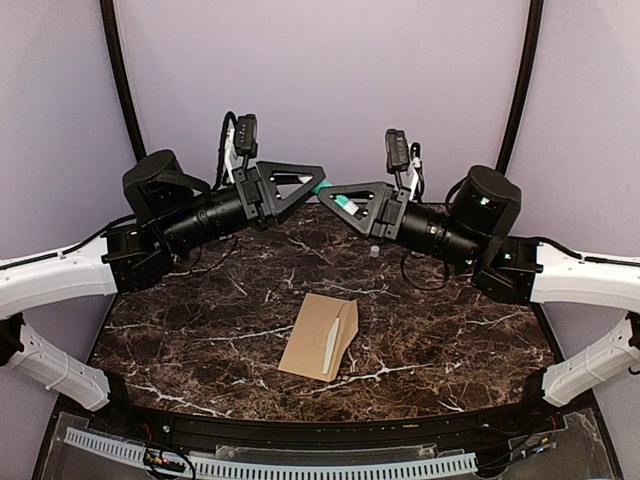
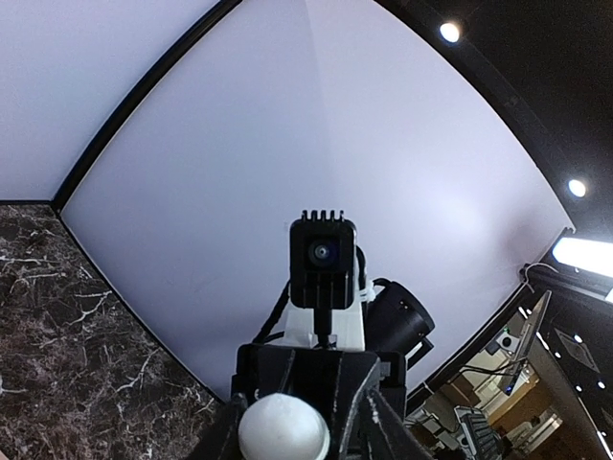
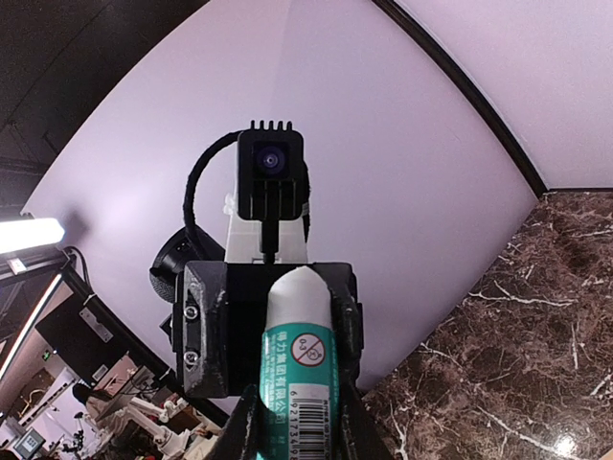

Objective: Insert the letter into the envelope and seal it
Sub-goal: Screw the solid glue.

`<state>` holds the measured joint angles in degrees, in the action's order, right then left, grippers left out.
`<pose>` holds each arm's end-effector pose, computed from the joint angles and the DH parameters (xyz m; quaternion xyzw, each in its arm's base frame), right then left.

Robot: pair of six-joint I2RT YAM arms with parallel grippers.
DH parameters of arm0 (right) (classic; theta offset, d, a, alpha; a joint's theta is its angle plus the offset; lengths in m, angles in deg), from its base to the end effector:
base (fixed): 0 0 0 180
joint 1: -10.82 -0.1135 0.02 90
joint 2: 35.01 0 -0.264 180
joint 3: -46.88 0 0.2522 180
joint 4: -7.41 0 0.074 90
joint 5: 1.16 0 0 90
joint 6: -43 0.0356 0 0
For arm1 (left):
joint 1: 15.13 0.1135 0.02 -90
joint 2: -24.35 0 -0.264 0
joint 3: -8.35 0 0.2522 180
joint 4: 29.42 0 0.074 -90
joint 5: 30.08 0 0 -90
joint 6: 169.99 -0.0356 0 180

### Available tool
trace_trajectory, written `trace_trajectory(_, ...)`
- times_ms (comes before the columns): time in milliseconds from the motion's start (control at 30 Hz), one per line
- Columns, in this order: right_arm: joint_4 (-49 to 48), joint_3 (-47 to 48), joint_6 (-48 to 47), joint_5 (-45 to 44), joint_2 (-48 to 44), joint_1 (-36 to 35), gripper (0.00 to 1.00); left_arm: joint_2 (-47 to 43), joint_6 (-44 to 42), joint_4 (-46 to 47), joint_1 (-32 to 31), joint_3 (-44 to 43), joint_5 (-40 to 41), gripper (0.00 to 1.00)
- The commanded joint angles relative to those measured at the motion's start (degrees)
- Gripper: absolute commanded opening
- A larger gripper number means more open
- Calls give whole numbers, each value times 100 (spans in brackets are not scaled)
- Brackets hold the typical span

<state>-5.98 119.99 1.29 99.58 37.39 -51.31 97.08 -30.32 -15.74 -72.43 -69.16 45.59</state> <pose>0.1335 0.2666 0.3948 -0.1470 0.5989 0.6776 0.4007 0.1524 -0.2537 0.4210 0.1396 0.5719 -0.6904 0.4204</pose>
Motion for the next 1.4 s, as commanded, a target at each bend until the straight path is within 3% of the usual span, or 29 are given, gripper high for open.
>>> trace_trajectory(0, -283, 157, -13, 55, 1, -44, 0, 18, 36, 205, -25, -174, -63, 37)
trace_trajectory(300, -281, 94, -13, 118, -7, -42, 0, 40, 101, 186, -18, -165, 0, 21)
trace_trajectory(533, -198, -219, -21, 55, -290, -38, 6, 12, 115, 52, -18, -133, 69, 5)
trace_trajectory(633, 0, -274, -98, 96, -408, -48, 16, 8, 130, -14, -24, -137, 93, 0)
trace_trajectory(833, 782, -407, -393, 95, -874, -45, 55, -27, 77, -258, -10, -158, 74, 0)
trace_trajectory(967, 1258, -596, -526, 256, -1254, -37, 67, -39, 29, -408, 16, -154, -90, 0)
trace_trajectory(1133, 1673, -661, -622, 968, -1413, -23, 69, 5, -124, -498, 63, -167, -642, 0)
trace_trajectory(1367, 1453, -845, -438, 1649, -1409, -22, 61, 21, -323, -535, 65, -188, -1414, 0)
